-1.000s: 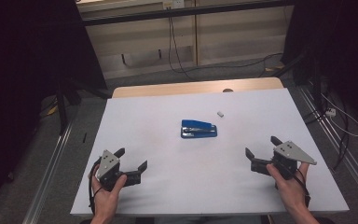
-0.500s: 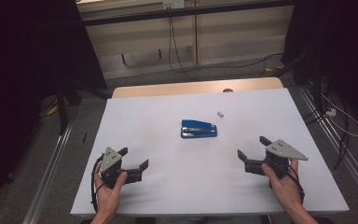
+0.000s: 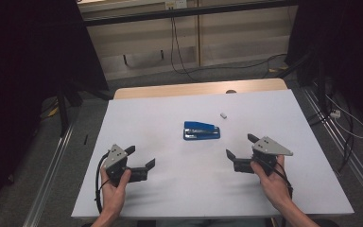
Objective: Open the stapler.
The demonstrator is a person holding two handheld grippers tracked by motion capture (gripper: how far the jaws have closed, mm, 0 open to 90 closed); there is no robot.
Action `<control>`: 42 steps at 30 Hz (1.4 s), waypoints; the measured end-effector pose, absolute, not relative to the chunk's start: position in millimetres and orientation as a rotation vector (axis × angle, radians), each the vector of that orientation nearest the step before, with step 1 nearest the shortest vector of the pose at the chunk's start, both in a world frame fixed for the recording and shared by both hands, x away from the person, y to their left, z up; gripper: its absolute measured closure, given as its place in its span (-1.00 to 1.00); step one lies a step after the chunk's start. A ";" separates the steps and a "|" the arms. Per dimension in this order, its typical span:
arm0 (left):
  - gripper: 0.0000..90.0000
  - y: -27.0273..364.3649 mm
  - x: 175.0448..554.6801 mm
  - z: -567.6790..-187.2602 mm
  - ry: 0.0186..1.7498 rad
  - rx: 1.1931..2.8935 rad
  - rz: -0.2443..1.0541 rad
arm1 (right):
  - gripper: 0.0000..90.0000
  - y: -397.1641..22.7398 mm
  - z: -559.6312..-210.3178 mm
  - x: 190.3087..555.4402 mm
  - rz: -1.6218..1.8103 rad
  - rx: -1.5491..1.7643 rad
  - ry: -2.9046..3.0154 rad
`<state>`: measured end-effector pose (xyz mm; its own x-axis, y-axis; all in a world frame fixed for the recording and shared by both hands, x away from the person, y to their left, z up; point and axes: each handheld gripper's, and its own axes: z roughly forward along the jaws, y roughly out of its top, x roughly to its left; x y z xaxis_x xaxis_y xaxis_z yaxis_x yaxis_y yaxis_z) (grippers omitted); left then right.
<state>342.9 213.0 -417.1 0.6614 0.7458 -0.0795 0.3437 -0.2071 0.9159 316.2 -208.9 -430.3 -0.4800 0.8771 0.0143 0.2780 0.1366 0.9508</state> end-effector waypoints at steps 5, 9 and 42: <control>-0.90 208.2 347.1 -418.4 0.877 1.806 0.466 | -0.89 -198.3 -428.6 328.3 1.369 1.037 1.884; -0.90 200.1 349.7 -419.8 0.836 1.831 0.453 | -0.90 -193.6 -429.5 335.0 1.387 1.015 1.916; -0.87 141.4 401.3 -418.4 0.726 1.913 0.441 | -0.39 -140.8 -432.5 395.7 1.493 0.977 2.014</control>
